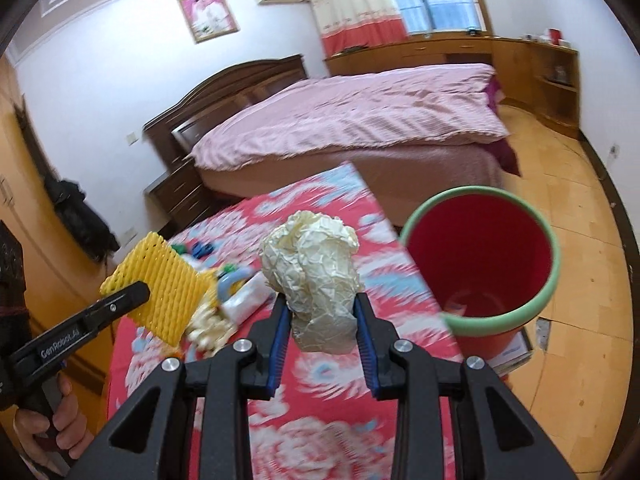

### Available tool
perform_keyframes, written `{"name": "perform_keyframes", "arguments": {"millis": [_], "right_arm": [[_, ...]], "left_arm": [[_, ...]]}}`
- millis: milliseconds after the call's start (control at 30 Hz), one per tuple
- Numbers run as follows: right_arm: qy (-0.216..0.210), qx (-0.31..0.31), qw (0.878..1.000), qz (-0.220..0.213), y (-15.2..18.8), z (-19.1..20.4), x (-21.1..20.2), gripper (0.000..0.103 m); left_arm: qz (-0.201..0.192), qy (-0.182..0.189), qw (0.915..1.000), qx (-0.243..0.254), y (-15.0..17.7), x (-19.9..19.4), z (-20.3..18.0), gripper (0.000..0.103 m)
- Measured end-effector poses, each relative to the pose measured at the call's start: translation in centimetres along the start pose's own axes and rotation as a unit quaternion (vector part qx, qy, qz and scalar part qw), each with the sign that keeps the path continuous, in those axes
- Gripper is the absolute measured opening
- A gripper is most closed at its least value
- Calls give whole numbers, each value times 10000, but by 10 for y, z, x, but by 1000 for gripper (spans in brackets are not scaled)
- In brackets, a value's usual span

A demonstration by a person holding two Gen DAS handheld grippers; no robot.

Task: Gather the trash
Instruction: 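Carry the yellow sponge in the left gripper to the bucket while the right gripper carries the paper, then open the left gripper dropping the sponge into the bucket while the right gripper drops the paper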

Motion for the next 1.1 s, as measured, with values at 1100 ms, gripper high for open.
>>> {"name": "perform_keyframes", "arguments": {"millis": [1100], "right_arm": [[892, 1376, 9856, 403, -12, -181, 68, 41]], "left_arm": [[1082, 785, 9874, 847, -22, 187, -142, 37]]}}
Point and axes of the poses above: each gripper's, at about its wrist camera, not at the fingertips, and x roughly the way its jaws point, z to its left, y to its underside, the point moved 1 cm from there along x, roughly the way its jaws point, and after that the axes turned 3 degrees about -x, right-handed, at the moved point
